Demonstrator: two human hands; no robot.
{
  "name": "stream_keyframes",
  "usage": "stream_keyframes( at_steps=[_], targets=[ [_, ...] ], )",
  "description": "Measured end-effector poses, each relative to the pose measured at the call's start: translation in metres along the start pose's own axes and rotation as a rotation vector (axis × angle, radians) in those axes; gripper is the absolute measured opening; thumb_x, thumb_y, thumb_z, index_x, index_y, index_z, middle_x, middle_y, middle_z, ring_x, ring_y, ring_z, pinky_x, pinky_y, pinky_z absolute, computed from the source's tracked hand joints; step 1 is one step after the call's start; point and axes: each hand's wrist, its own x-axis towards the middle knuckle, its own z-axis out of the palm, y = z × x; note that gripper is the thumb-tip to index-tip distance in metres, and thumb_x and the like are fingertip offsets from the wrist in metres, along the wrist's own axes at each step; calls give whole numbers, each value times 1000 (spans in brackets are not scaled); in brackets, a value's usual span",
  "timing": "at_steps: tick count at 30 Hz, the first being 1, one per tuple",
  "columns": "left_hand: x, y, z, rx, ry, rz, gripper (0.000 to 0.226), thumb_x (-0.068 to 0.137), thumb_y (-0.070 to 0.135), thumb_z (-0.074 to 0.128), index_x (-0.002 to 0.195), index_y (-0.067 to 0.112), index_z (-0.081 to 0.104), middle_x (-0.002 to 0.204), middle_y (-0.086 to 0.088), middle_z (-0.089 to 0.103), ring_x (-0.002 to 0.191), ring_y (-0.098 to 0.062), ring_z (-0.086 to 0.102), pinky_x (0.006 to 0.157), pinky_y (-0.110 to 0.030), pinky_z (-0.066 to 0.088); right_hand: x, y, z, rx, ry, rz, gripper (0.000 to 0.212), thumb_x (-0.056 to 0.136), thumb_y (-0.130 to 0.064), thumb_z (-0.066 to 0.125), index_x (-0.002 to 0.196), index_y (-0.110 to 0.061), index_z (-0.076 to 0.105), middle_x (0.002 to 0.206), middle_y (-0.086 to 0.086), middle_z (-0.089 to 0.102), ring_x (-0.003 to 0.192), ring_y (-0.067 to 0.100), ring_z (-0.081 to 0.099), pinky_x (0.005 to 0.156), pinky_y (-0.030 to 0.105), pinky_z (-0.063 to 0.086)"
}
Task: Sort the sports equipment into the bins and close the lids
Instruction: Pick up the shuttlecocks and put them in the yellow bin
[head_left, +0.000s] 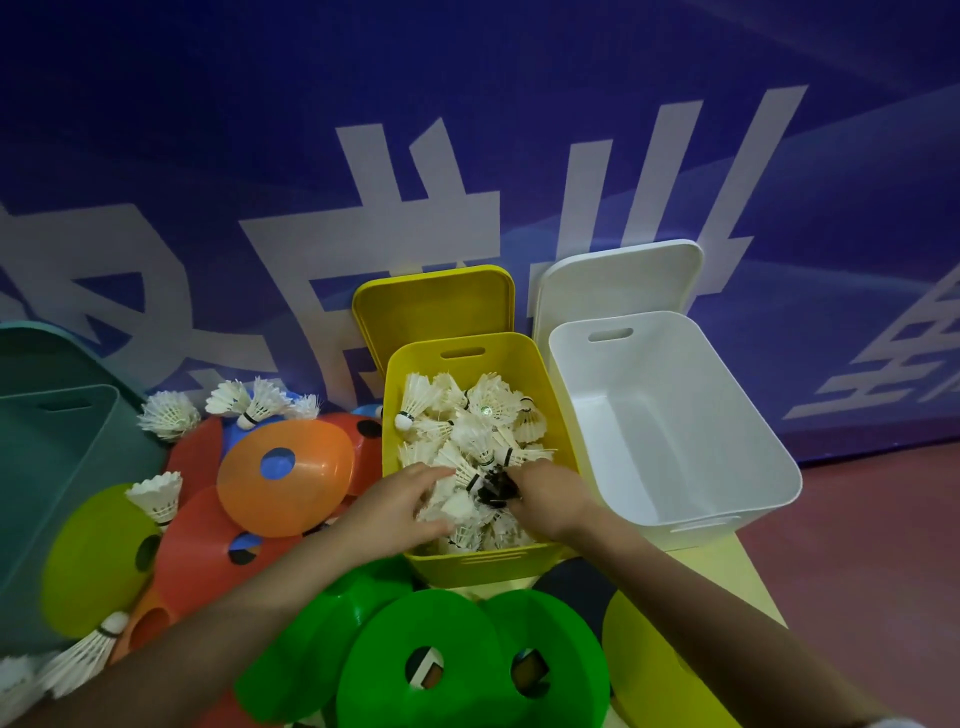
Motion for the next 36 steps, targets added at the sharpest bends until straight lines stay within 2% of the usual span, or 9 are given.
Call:
stream_keyframes(
  at_steps=[4,7,10,13,18,21,27,31,36],
  targets=[
    [-1,-5,10,220,-105,49,78,85,59,55,150,27,25,125,4,43,106,-8,45,86,-25,45,0,-2,1,53,26,-6,21,89,-36,49,95,-17,55,85,3,53,78,23,52,61,29,39],
    [1,0,9,289,-160,91,98,67,84,28,149,29,25,117,7,43,95,-5,42,73,-21,38,-1,-3,1,51,44,-7,33,89,-40,49,112,-17,55,100,6,60,93,25,57,71,34,49],
    [3,-3,9,172,-132,50,95,66,83,37,144,29,37,115,12,45,91,-4,47,72,-20,40,-4,-2,-1,105,104,-40,53,91,-43,48,137,-18,43,117,8,58,109,27,54,85,40,51],
    [5,-6,8,232,-153,16,76,80,62,60,143,23,40,126,4,51,110,-11,48,88,-24,42,-7,-2,-3,167,178,-50,56,94,-48,44,143,-21,38,125,6,57,115,24,52,87,37,48],
    [2,-4,2,282,-128,9,92,66,85,40,131,22,55,125,5,54,118,-11,43,93,-32,45,-8,-2,-2,164,187,-55,50,95,-48,44,137,-20,46,120,5,59,111,24,54,85,36,48],
    [-1,-10,6,409,-87,96,64,80,67,55,127,23,60,125,7,53,117,-10,42,87,-29,47,-7,-3,-2,130,158,-84,43,93,-44,48,127,-18,54,113,5,59,106,24,55,81,37,50],
    [0,-10,9,589,-98,118,48,92,54,45,124,23,61,124,2,52,116,-16,43,88,-33,41,-1,-3,1,24,73,-96,39,89,-38,55,123,-18,56,110,6,56,102,26,55,73,33,47],
    [-4,-15,17,406,27,90,39,95,45,46,126,27,61,124,5,53,117,-14,44,95,-31,38,0,-2,2,46,74,-86,42,91,-37,54,127,-17,54,113,7,56,105,26,54,75,33,46],
    [-14,-21,20,55,278,95,32,92,26,58,123,25,61,118,10,52,116,-8,42,95,-25,38,-7,-2,-1,253,312,-45,40,93,-33,55,130,-19,56,124,3,57,117,22,49,89,33,44]
  ],
)
